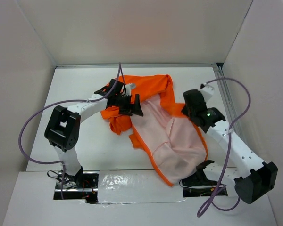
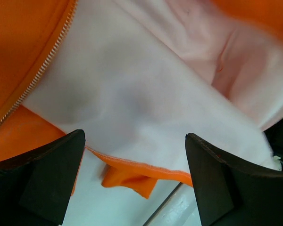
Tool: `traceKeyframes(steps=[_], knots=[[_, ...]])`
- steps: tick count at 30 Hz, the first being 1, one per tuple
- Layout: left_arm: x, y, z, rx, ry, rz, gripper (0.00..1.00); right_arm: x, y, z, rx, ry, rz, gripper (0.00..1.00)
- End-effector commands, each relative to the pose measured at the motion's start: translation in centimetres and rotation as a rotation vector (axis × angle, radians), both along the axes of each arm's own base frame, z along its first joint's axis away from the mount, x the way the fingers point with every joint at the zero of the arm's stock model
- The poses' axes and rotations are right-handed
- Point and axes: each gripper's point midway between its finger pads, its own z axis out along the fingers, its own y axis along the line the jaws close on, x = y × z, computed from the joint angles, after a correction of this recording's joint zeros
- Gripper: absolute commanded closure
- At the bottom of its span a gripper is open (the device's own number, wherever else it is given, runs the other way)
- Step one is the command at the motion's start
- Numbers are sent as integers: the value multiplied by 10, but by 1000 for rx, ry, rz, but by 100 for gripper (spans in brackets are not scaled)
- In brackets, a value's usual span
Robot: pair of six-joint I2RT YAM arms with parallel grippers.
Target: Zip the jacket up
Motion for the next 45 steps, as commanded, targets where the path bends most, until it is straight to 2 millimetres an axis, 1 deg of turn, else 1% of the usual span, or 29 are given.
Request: traceKeyframes(steps=[1,4,5,6,7,8,9,10,11,12,14,15,16,17,18,19,20,22,24,25,27,28,30,31,33,34,39,43,45], knots=[[12,-14,9,-41,-61,-60,1,48,-42,102,-35,-232,-163,100],[15,-12,-5,-12,-37,-47,1,91,-53,152,-41,-253,-163,100],[17,-9,-14,12,-24,-33,1,100,-56,189,-31,-299,-172,100],[18,-8,-16,20,-25,-30,1,113,-58,195,-41,-297,-181,100],[18,-7,-19,31,-19,-20,1,144,-63,173,-77,-223,-188,100],[21,-3,-25,53,-6,1,1,157,-65,198,-68,-259,-190,100],[23,-3,-23,49,-3,6,1,190,-62,162,-91,-169,-171,100],[23,-3,-22,39,5,4,1,206,-63,161,-74,-166,-162,100],[24,-2,-20,23,9,2,1,221,-74,183,-59,-218,-179,100],[25,-1,-16,19,7,8,1,252,-77,140,-55,-135,-182,100],[30,1,-5,14,-17,23,1,276,-84,138,17,-151,-136,100],[33,3,2,15,-32,29,1,285,-81,117,46,-115,-102,86],[35,5,8,10,-48,31,1,286,-74,111,81,-107,-56,71],[39,9,22,-3,-80,39,1,289,-64,77,121,-56,-3,43],[45,12,34,-11,-93,63,1,279,-59,97,121,-108,21,32],[50,15,45,-26,-114,75,1,269,-58,64,112,-42,25,20],[58,22,56,-42,-143,92,1,268,-59,73,86,-84,13,0],[80,25,85,-67,-222,109,1,240,-55,100,44,-118,15,0],[93,33,88,-31,-228,143,1,219,-51,101,36,-100,9,0],[101,33,78,-14,-217,148,1,205,-47,76,29,-45,18,0],[122,32,85,-12,-262,147,1,180,-29,73,42,-46,45,0],[130,31,64,12,-222,144,1,165,-25,40,46,23,51,0],[153,27,70,19,-263,137,1,150,-12,28,88,33,66,0],[159,24,46,32,-216,120,1,140,-3,3,102,71,87,0],[179,17,52,18,-269,82,1,132,10,-14,153,102,122,0],[185,16,28,22,-237,67,1,124,17,-33,163,145,130,0],[187,11,7,-63,-195,-7,1,127,37,-67,163,214,153,0],[181,39,-10,-126,-106,59,1,143,60,-94,155,298,217,0],[176,58,-30,-80,-25,132,1,155,74,-91,143,303,242,0]])
